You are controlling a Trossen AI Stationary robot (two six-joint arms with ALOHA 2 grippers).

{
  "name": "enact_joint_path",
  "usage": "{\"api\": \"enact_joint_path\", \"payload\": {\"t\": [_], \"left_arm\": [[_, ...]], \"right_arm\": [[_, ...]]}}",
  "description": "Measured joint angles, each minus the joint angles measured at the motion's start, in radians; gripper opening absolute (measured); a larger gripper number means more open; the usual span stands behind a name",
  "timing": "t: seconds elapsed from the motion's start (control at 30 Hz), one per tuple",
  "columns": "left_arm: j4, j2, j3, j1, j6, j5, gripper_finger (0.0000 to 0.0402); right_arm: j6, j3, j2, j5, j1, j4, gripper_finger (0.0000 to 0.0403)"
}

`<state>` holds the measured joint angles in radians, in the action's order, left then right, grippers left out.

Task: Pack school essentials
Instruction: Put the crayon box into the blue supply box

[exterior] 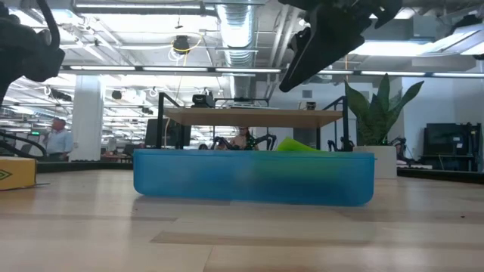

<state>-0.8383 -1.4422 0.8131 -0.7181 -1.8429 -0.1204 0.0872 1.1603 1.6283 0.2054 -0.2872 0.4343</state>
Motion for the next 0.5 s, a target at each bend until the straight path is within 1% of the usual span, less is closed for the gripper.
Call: {"api": "enact_joint_path", "payload": {"t": [0.27, 0.5], "left_arm": [[-0.041, 0.000, 0.000, 0.000, -0.006, 0.003, 0.0383], [-0.032, 0.000, 0.000, -0.001, -0.007, 0.002, 0.0383]], "right_arm": [[0.002, 0.000, 0.000, 0.000, 0.000, 0.003, 0.0214], [0.002, 0.000, 0.000, 0.000, 0.000, 0.007, 0.0214]]}}
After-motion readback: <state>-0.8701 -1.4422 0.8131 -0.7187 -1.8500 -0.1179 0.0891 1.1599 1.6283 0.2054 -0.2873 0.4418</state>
